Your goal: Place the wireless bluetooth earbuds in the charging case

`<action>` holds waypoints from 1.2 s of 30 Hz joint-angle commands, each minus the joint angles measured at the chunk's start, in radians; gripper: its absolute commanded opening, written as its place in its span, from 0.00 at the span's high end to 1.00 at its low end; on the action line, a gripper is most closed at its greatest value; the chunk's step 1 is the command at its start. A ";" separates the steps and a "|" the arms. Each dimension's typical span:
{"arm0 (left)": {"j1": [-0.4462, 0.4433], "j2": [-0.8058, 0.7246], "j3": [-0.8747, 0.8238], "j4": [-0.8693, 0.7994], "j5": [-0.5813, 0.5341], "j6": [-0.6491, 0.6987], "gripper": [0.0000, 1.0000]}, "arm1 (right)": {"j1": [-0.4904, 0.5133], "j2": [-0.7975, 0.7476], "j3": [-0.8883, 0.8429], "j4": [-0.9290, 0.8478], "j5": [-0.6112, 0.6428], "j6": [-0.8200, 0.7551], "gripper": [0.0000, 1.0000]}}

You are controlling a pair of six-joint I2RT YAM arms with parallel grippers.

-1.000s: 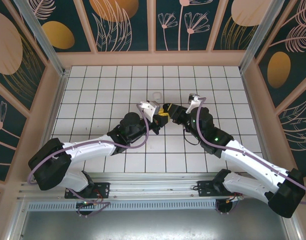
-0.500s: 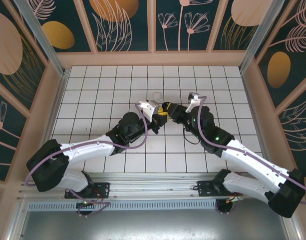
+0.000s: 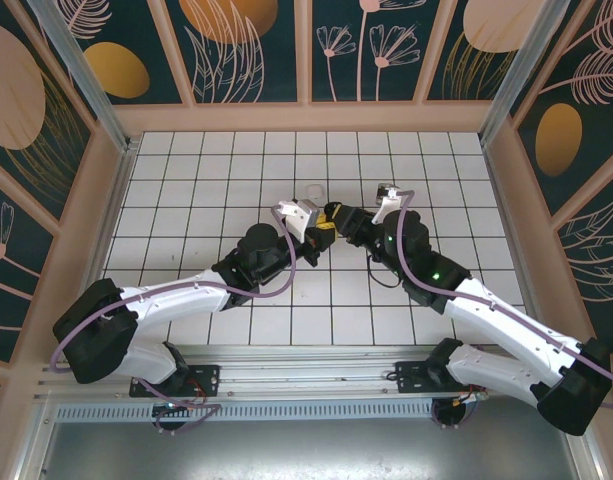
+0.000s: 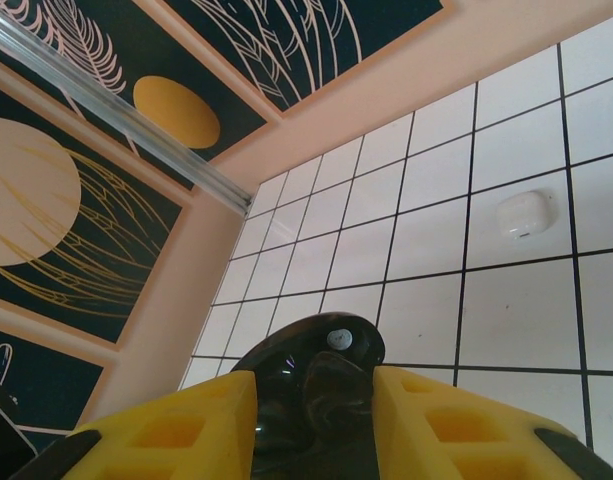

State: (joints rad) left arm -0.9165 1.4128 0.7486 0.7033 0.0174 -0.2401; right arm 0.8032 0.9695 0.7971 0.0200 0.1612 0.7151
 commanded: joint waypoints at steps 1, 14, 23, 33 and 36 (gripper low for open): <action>0.000 -0.023 0.040 0.068 -0.020 0.015 1.00 | 0.016 -0.014 0.029 -0.033 -0.036 -0.009 0.62; 0.000 -0.028 0.040 0.065 -0.026 0.026 1.00 | 0.016 -0.024 0.054 -0.043 -0.044 -0.016 0.57; -0.001 -0.027 0.044 0.065 -0.020 0.032 1.00 | 0.016 -0.028 0.083 -0.059 -0.049 -0.019 0.56; 0.000 -0.050 0.034 0.047 -0.026 0.053 1.00 | 0.014 -0.037 0.167 -0.143 -0.032 -0.030 0.53; -0.001 -0.060 0.030 0.032 -0.018 0.069 1.00 | 0.009 -0.043 0.214 -0.198 -0.016 -0.056 0.53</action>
State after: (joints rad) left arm -0.9165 1.3846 0.7650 0.7136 -0.0017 -0.2047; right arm 0.8078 0.9607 0.9493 -0.1284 0.1299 0.6994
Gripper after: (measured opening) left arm 0.162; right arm 0.473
